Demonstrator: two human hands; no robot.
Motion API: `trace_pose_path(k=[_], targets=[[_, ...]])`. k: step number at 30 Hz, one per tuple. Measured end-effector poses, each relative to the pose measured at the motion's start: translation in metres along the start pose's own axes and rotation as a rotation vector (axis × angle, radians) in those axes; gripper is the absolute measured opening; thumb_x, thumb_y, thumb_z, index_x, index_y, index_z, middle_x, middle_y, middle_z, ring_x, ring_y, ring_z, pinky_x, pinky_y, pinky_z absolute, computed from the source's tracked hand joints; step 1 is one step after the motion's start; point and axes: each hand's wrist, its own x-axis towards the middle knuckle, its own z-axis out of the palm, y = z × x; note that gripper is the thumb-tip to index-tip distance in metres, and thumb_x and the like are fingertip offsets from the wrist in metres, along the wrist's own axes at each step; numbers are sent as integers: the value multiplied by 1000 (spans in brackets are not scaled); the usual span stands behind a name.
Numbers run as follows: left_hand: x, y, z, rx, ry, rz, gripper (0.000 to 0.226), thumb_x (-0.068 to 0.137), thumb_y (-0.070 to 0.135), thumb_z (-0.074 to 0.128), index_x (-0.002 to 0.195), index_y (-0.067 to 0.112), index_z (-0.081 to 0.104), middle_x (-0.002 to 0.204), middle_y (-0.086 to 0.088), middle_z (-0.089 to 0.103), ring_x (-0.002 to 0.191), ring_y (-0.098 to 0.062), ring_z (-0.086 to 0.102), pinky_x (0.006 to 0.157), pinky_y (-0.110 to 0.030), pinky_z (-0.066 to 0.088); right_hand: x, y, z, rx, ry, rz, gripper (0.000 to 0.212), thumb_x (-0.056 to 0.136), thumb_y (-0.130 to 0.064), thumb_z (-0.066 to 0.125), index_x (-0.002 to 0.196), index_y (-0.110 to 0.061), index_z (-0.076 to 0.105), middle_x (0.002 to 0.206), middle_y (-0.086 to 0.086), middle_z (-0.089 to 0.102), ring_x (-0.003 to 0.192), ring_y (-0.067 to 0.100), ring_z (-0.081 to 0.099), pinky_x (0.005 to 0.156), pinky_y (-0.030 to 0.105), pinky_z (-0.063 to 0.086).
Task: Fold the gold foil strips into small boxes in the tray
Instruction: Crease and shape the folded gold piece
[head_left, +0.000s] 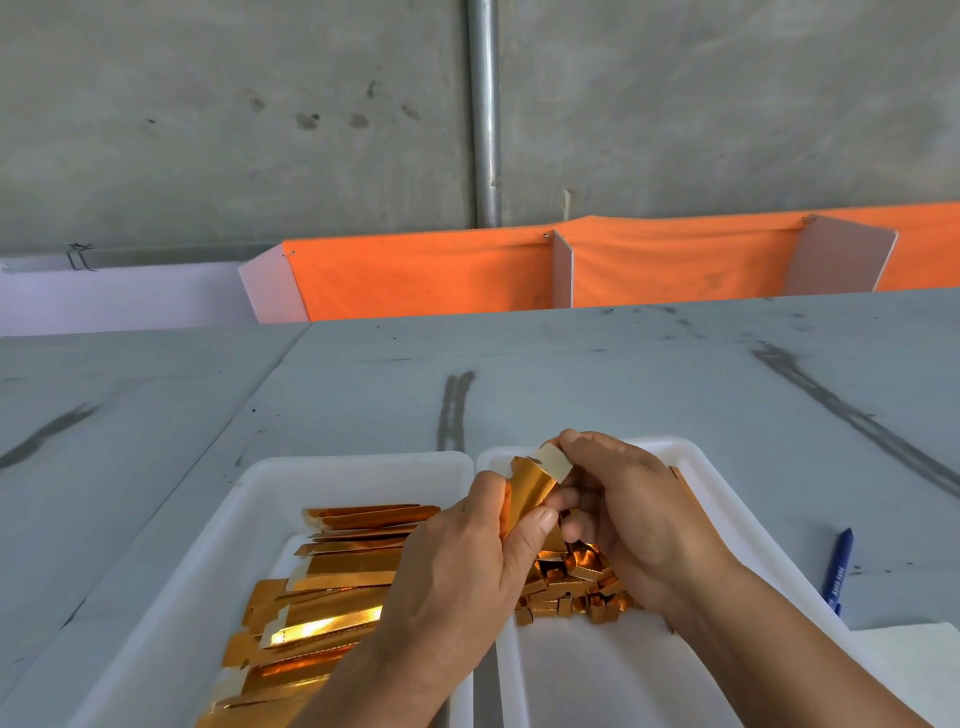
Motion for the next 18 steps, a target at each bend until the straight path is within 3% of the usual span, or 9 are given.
trace_pose_path(k=[5,8,18], targets=[[-1,1,-1,-1,-14,1,48,75,74,3,93,36,25,64,16,39,53,-1,46,49,-8,36,-3,-2,1,41,-105,3,20,92,-22,62,81,-9,72,72,15,61,55,18,54,45,23,48],[-1,2,-1,-2,-23,-2,47,75,74,3,96,37,25,65,17,39,55,-1,47,47,-9,35,-5,-1,2,-30,-88,-49,16,93,-19,63,82,-8,70,65,12,61,50,18,52,47,23,48],[-1,1,-1,-46,-27,10,47,77,75,7,96,38,27,66,15,44,58,-2,51,52,-9,39,-5,1,4,-106,-39,-128,18,91,-12,66,74,-14,71,68,17,63,47,17,52,48,23,46]])
